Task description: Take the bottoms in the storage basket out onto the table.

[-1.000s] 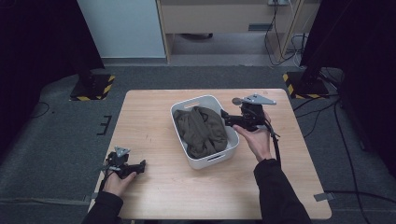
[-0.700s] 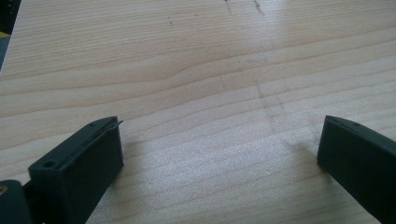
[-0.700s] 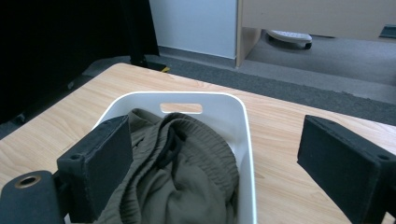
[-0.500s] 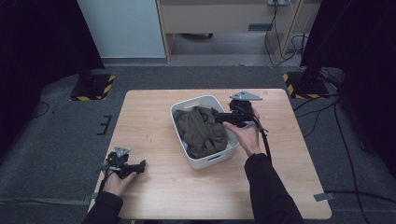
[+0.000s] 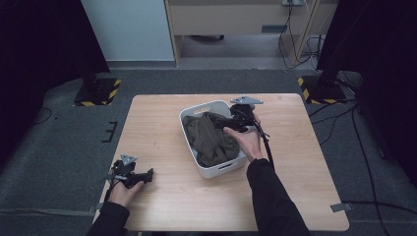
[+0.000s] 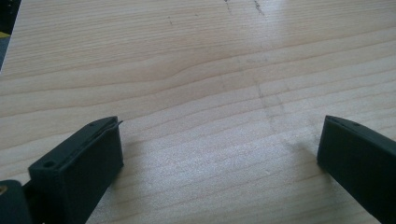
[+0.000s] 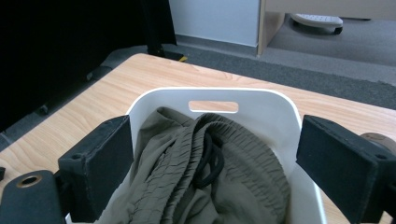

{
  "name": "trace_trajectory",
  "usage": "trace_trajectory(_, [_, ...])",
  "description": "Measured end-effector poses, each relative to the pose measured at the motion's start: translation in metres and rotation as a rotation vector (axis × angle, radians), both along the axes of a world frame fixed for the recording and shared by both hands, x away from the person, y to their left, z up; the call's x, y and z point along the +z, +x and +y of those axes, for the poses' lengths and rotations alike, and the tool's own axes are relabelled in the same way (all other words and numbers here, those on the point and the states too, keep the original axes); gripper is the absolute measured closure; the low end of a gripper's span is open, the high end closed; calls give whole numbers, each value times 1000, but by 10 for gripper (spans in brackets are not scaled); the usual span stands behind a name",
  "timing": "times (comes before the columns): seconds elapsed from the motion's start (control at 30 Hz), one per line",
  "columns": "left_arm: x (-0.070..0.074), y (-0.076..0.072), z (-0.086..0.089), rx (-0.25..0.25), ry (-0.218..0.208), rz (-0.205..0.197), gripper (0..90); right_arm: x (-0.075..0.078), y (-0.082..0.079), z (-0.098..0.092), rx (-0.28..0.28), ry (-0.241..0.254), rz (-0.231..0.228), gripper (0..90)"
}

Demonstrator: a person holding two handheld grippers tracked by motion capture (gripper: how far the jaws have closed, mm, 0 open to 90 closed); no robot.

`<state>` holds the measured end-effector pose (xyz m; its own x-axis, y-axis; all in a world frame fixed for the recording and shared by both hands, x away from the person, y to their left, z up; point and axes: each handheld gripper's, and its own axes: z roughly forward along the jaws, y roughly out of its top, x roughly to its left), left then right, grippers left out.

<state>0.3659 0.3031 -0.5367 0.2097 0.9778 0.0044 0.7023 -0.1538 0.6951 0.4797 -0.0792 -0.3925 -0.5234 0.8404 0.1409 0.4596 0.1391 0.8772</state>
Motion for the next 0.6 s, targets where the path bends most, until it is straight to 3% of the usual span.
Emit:
trace_trajectory(0.33, [0, 0, 0, 0, 0, 0, 0, -10, 7, 16, 18, -1, 21, 109])
trace_trajectory(0.6, [0, 0, 0, 0, 0, 0, 0, -27, 15, 31, 41, -33, 47, 112])
